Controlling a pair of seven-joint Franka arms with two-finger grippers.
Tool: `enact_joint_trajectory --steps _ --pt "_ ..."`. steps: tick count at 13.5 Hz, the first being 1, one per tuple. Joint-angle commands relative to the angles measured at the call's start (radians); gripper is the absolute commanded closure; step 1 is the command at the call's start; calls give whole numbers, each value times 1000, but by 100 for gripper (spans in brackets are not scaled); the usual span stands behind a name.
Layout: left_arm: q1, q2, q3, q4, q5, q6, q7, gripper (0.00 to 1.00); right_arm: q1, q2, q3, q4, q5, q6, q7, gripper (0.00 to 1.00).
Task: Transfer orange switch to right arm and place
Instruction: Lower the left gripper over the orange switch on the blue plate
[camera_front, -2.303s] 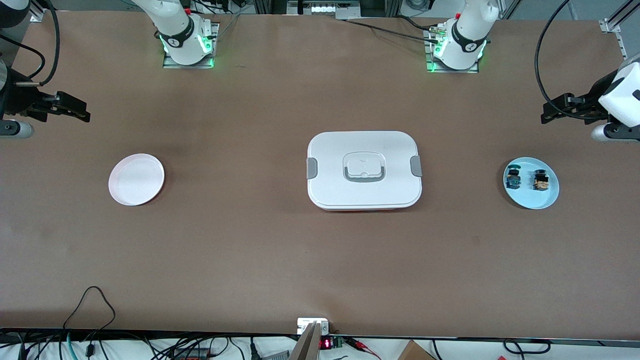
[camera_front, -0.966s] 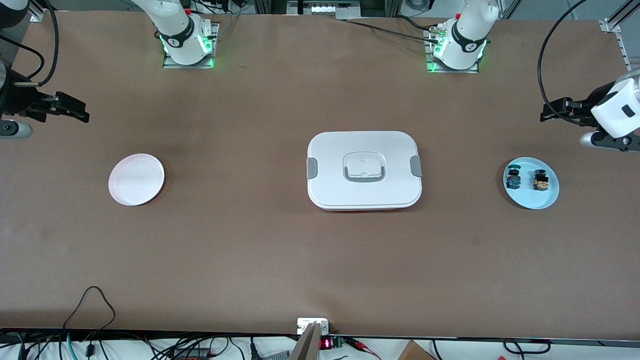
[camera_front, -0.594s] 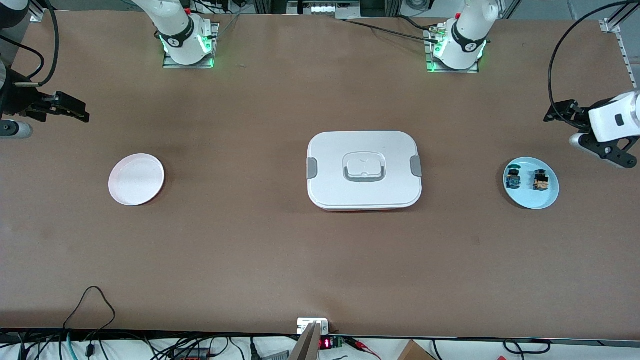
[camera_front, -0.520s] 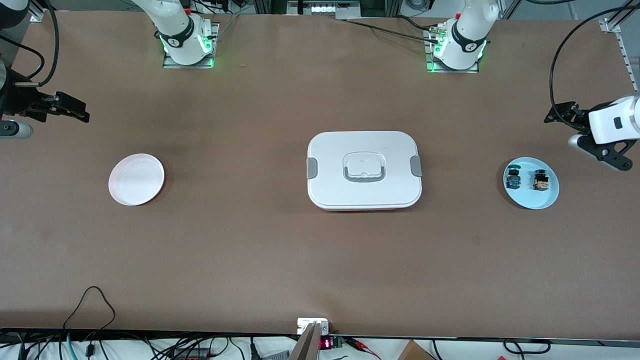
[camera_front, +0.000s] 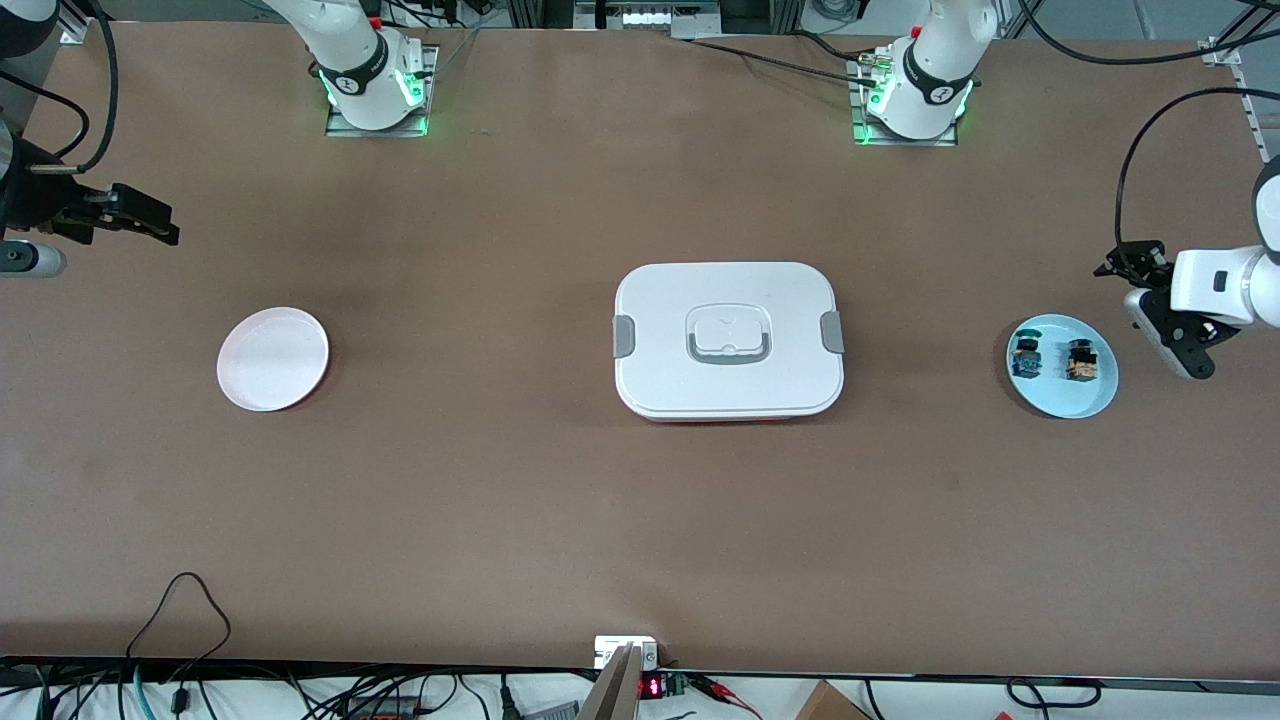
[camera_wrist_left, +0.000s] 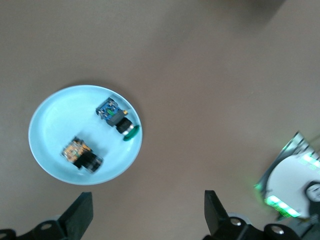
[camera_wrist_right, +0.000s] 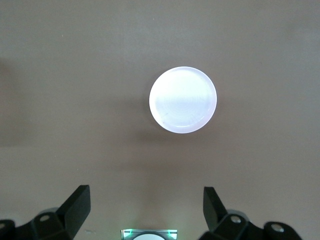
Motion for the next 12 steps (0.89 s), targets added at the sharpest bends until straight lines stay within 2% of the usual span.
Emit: enact_joint_trajectory --steps 1,3,8,12 --pt "32 44 -5 1 21 62 184 2 0 -6 2 1 -4 -3 14 0" --pt "52 92 -7 1 19 112 289 2 2 -8 2 -2 -6 -14 15 0" --pt "63 178 -15 0 19 240 390 1 -2 -2 2 0 -1 -3 15 0" --pt "82 224 -15 -2 18 286 512 1 -2 0 2 0 2 -2 15 0"
